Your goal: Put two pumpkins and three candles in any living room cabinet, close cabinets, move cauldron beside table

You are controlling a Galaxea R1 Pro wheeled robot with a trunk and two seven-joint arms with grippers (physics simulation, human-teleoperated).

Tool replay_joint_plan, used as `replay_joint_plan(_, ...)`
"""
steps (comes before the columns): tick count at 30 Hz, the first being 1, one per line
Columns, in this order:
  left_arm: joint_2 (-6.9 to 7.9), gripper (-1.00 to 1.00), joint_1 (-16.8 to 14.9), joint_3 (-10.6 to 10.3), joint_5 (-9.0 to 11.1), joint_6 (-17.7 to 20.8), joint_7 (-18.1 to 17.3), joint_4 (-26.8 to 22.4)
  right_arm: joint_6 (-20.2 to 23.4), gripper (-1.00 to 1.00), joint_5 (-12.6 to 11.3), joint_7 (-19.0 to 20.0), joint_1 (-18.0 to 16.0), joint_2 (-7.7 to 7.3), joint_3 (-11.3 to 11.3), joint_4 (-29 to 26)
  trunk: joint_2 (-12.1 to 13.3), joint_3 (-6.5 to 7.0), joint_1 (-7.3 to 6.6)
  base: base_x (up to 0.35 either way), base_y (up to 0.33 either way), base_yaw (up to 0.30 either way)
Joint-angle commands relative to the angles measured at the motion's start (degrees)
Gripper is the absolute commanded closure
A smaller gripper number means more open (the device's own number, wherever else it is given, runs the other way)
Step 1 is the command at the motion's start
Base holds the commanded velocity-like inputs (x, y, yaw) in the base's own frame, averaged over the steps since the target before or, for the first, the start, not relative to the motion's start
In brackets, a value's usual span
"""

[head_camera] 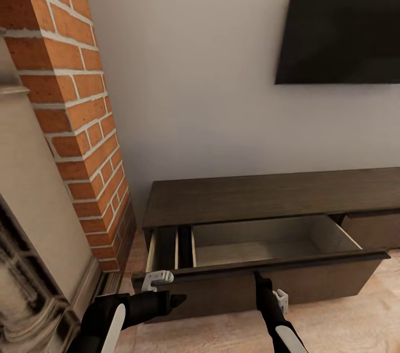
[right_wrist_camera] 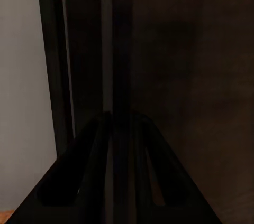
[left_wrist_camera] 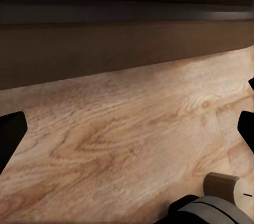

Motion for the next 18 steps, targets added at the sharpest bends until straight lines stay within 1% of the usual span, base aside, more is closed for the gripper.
replay_joint_plan(1, -0.02, -1.00, -0.04, 0.03, 0.49, 0.38, 0.23, -0.02, 0.12, 1.00, 0.22, 0.39, 0.00, 0.88, 0.54, 0.29, -0.02, -0.06, -0.01, -0.048, 0.000, 0.000)
replay_joint_plan(13, -0.02, -1.00, -0.04, -0.05, 0.49, 0.35, 0.23, -0.02, 0.08, 1.00, 0.22, 0.34, 0.00, 0.88, 0.54, 0.27, -0.02, -0.06, -0.01, -0.075, 0.000, 0.000)
replay_joint_plan(18, -0.02, -1.00, -0.04, -0.06, 0.49, 0.31, 0.23, -0.02, 0.06, 1.00, 0.22, 0.34, 0.00, 0.88, 0.54, 0.27, -0.02, -0.06, -0.01, -0.033, 0.000, 0.000)
